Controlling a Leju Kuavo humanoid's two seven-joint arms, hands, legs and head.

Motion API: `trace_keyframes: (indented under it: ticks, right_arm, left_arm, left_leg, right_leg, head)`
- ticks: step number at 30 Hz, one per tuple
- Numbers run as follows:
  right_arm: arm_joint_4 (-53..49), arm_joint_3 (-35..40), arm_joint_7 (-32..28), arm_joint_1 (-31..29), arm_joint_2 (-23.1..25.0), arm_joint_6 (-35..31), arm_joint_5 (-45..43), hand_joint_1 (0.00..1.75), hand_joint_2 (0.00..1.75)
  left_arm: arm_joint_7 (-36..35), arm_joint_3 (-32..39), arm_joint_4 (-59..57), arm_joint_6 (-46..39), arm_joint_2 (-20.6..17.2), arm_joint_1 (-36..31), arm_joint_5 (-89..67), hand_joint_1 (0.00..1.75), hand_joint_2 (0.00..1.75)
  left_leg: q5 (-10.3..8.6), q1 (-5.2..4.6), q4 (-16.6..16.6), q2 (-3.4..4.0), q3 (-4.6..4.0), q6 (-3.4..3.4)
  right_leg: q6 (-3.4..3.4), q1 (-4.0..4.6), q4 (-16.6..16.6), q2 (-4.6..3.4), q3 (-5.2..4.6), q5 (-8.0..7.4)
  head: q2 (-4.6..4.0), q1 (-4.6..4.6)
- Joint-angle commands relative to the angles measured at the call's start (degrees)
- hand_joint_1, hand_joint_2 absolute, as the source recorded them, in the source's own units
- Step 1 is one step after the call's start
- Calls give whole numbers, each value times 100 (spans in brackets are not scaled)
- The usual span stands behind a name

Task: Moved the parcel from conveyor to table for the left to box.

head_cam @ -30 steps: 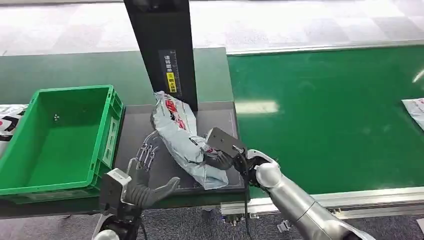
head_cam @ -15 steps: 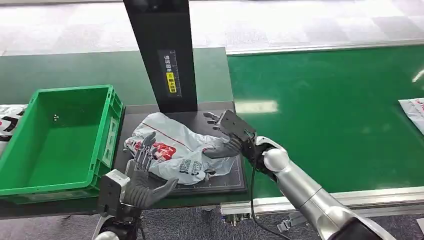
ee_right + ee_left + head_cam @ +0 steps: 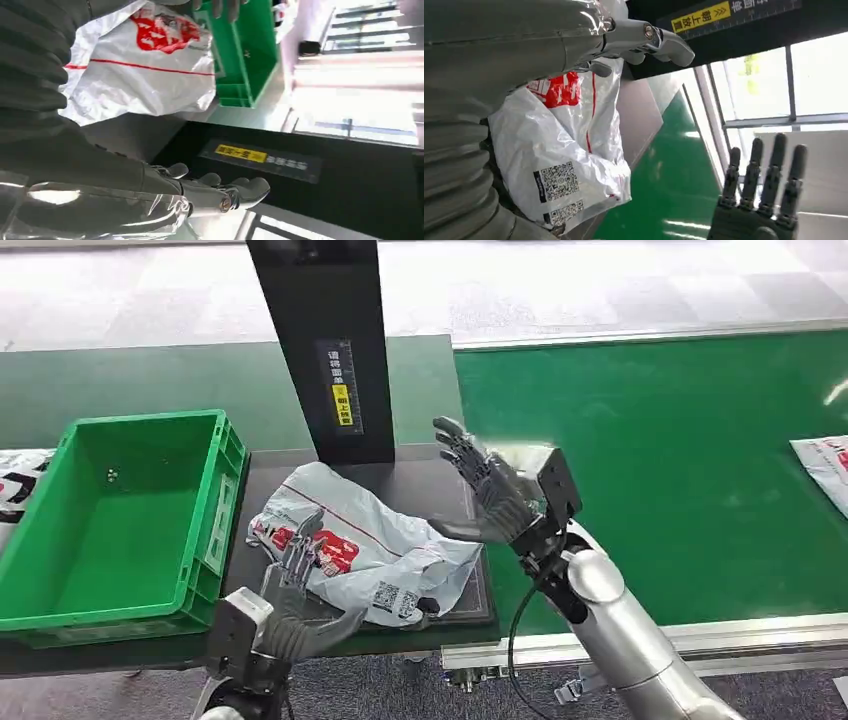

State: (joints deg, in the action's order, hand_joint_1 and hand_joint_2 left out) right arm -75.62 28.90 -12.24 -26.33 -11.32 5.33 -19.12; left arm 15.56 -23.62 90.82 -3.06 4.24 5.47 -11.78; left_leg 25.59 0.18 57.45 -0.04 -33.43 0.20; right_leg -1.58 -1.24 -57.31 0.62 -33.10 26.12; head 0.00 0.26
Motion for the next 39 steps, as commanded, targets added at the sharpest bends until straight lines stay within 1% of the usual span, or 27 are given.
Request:
trace_keyframes:
  ticks: [1, 2, 5, 8, 10, 11, 12, 14, 17, 18, 20, 21, 22, 24, 26, 27, 28, 37, 39]
  right_arm:
    - [-708, -876, -126, 704, 331, 209, 25, 0, 175]
    - [-720, -992, -130, 716, 433, 280, 37, 0, 175]
    - [-778, -1114, -67, 680, 622, 382, 134, 0, 175]
    - [-880, -1155, -38, 722, 702, 416, 193, 0, 175]
    - [-956, -1165, -28, 782, 702, 423, 204, 0, 175]
    - [-981, -1167, -26, 807, 702, 427, 210, 0, 175]
    - [-981, -1167, -26, 807, 702, 427, 210, 0, 175]
    - [-1039, -1201, -51, 870, 707, 436, 240, 0, 175]
    - [-1293, -1288, -107, 1068, 754, 466, 353, 0, 175]
    - [-1350, -1312, -107, 1105, 777, 475, 382, 0, 175]
    - [-1404, -1306, -80, 1087, 863, 524, 471, 0, 175]
    - [-1413, -1285, -55, 1074, 897, 544, 519, 0, 175]
    - [-1419, -1271, -46, 1066, 921, 551, 534, 0, 175]
    - [-1443, -1275, -27, 1092, 945, 551, 614, 0, 175]
    - [-1491, -1300, -30, 1157, 937, 548, 647, 0, 175]
    - [-1547, -1326, -49, 1221, 939, 534, 689, 0, 175]
    - [-1575, -1335, -53, 1249, 939, 537, 695, 0, 175]
    - [-1681, -1379, -45, 1338, 1041, 533, 810, 0, 175]
    - [-1685, -1449, -27, 1364, 1089, 577, 886, 0, 175]
  left_arm:
    - [-306, -716, -546, 233, -203, -280, -824, 0, 175]
    - [-401, -840, -695, 362, -179, -363, -1027, 0, 175]
    - [-538, -1146, -1200, 702, -42, -577, -1466, 0, 175]
    - [-519, -1405, -1662, 793, -5, -781, -1670, 0, 175]
    - [-483, -1435, -1847, 774, 26, -844, -1676, 0, 175]
    - [-456, -1440, -1900, 752, 23, -868, -1678, 0, 175]
    - [-456, -1440, -1900, 752, 23, -868, -1678, 0, 175]
    - [-451, -1506, -2034, 816, -4, -965, -1669, 0, 175]
    - [-397, -1717, -2805, 861, 63, -1389, -1605, 0, 175]
    - [-317, -1790, -3096, 819, 95, -1527, -1583, 0, 175]
    - [-215, -1938, -3567, 839, 198, -1739, -1588, 0, 175]
    - [-213, -1994, -3750, 844, 255, -1813, -1589, 0, 175]
    - [-213, -2033, -3844, 850, 295, -1869, -1601, 0, 175]
    - [-99, -2111, -4197, 765, 431, -2126, -1511, 0, 175]
    - [-41, -2048, -4206, 717, 470, -2313, -1384, 0, 175]
    - [-10, -1989, -4152, 678, 476, -2422, -1303, 0, 175]
    - [-17, -1953, -4118, 690, 478, -2468, -1260, 0, 175]
    - [-37, -1826, -3964, 632, 503, -2619, -1121, 0, 175]
    - [-9, -1762, -3854, 492, 461, -2627, -1098, 0, 175]
  left_leg:
    - [-3, 6, -16, -18, 21, -5]
    - [-3, 1, -9, -11, 9, -3]
    - [-3, 2, -12, -9, 16, -4]
    - [-4, -1, -11, -9, 13, -2]
    - [-5, 1, -17, -14, 21, -4]
    - [-3, -2, -9, -9, 15, -2]
    - [-6, 6, -26, -14, 35, -7]
    - [-2, 5, -15, -11, 26, -4]
    - [-4, 1, -11, -17, 15, -2]
    - [-6, 4, -18, -23, 25, -4]
    - [-8, -1, -15, -29, 18, -2]
    - [-8, 5, -20, -22, 26, -5]
    - [-4, 0, -13, -7, 21, -3]
    - [-5, 1, -10, -11, 17, -2]
    - [-5, 3, -7, -16, 14, -3]
    - [-9, 9, -20, -19, 27, -6]
    - [-4, 5, -2, -16, 10, -3]
    - [-2, 2, -4, -4, 11, -3]
    - [-1, 2, -3, -2, 13, -2]
  right_leg:
    - [14, 7, 19, 14, 29, 2]
    - [7, 1, 8, 10, 12, 1]
    - [11, 3, 12, 6, 20, 0]
    - [8, -1, 9, 7, 14, -1]
    - [12, 2, 16, 11, 24, -1]
    - [5, -2, 7, 8, 14, 1]
    - [18, 7, 29, 9, 39, -3]
    - [13, 6, 19, 8, 28, 0]
    - [7, 2, 11, 15, 18, 1]
    - [12, 5, 20, 20, 31, 0]
    - [8, 0, 14, 27, 25, 1]
    - [13, 6, 24, 19, 34, -3]
    - [9, 1, 13, 5, 21, -3]
    - [9, 2, 11, 7, 19, -3]
    - [8, 3, 10, 13, 17, -2]
    - [19, 11, 27, 13, 34, -7]
    - [8, 6, 7, 14, 17, -2]
    - [8, 3, 6, 2, 13, -3]
    - [9, 3, 5, -1, 12, -2]
  head:
    - [0, 0]
    - [0, 2]
    - [0, 0]
    - [0, 0]
    - [0, 0]
    - [0, 0]
    - [0, 0]
    - [0, 0]
    - [0, 0]
    - [0, -2]
    - [0, 2]
    - [0, 0]
    - [0, -2]
    - [0, 0]
    - [0, -2]
    - [0, 0]
    - [0, 0]
    - [0, 0]
    - [0, 0]
